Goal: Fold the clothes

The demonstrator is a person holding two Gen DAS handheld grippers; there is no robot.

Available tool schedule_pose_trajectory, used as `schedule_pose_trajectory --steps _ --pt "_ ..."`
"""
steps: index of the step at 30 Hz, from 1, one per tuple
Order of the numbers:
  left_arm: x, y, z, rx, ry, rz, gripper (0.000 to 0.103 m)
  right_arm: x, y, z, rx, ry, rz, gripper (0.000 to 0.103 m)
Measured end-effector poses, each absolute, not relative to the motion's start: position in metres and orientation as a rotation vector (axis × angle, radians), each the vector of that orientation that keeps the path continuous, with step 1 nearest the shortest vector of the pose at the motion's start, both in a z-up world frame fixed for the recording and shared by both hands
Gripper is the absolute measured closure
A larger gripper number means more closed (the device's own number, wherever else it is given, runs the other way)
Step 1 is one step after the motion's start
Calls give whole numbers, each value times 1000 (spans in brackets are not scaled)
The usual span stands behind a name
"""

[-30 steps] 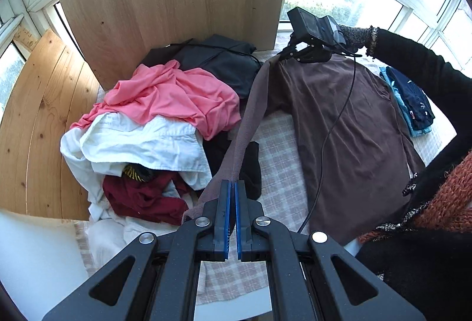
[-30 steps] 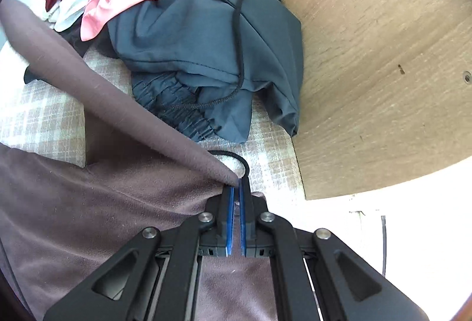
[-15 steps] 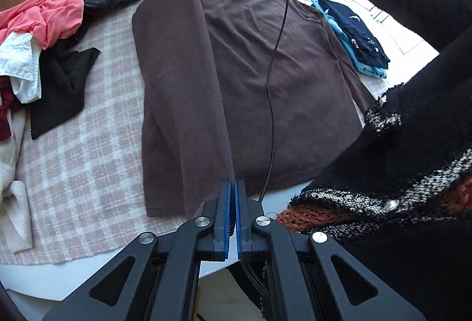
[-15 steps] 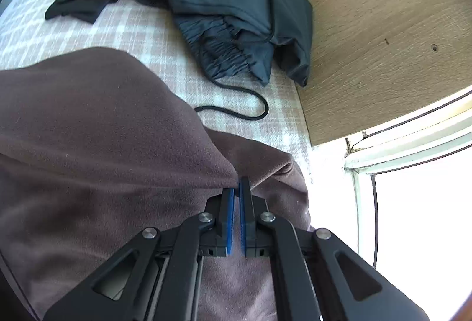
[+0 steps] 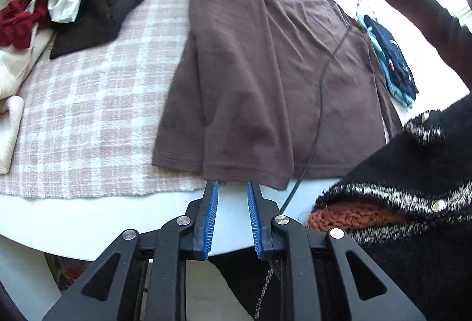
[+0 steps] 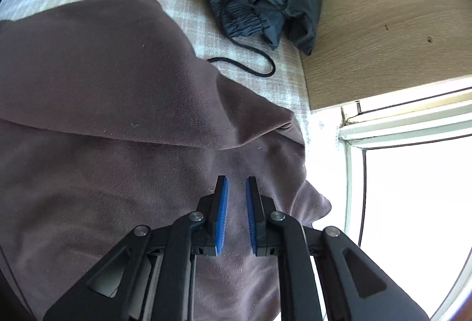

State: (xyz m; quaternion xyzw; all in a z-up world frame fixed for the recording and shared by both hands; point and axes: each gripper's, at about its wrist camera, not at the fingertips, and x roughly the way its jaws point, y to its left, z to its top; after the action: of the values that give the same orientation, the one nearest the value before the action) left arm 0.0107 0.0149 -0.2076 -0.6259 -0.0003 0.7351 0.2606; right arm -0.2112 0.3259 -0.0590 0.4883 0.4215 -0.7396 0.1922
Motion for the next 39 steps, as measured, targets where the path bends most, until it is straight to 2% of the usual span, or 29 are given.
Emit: schedule_pose_trajectory --steps 2,4,5,6,7,12,14,15,16,22,23,24,25,26,32,35,39 --pt "1 13 -213 -1692 7 2005 83 -198 303 -37 1310 1082 -2048 90" --pt "-5 18 -225 -1710 66 1982 83 -184 265 -28 1204 1064 -1957 79" --pt "-6 20 -231 -1723 76 1964 83 -176 242 -28 1169 1075 -1902 69" --pt "-8 21 -238 -1738 81 1951 83 -169 220 -28 1136 1087 -1845 64" --pt "-9 23 -243 -1750 80 1942 83 -161 197 -28 1104 1098 -1789 64" --pt "-8 26 -249 -1735 67 1933 83 -140 120 -61 980 1267 -1504 64" --pt "-7 25 -248 -1721 47 1937 87 -140 104 -72 963 1320 -1413 64" --pt "-6 24 -247 -1712 29 1940 95 -141 99 -75 967 1329 -1372 64" --pt "-5 23 -245 -1704 15 1946 97 -141 94 -78 971 1335 -1332 64" --pt "7 17 -222 -1637 -3 2013 98 -125 78 -84 1002 1354 -1115 64" --pt "9 15 -215 -1624 5 2033 98 -124 79 -85 1014 1351 -1115 70" --pt "10 13 -209 -1611 22 2056 98 -125 79 -85 1026 1346 -1118 86" --pt "11 12 -203 -1600 43 2079 98 -125 79 -86 1038 1342 -1122 96" --pt "11 10 -199 -1588 55 2090 98 -125 79 -86 1050 1337 -1125 100" --pt "2 17 -204 -1611 149 2111 98 -137 84 -62 1027 1232 -1318 100" --pt "-7 12 -220 -1660 110 2136 98 -141 88 -63 1074 1199 -1372 99" --pt "-9 -2 -247 -1768 12 2052 93 -146 103 -62 1172 1161 -1379 90"
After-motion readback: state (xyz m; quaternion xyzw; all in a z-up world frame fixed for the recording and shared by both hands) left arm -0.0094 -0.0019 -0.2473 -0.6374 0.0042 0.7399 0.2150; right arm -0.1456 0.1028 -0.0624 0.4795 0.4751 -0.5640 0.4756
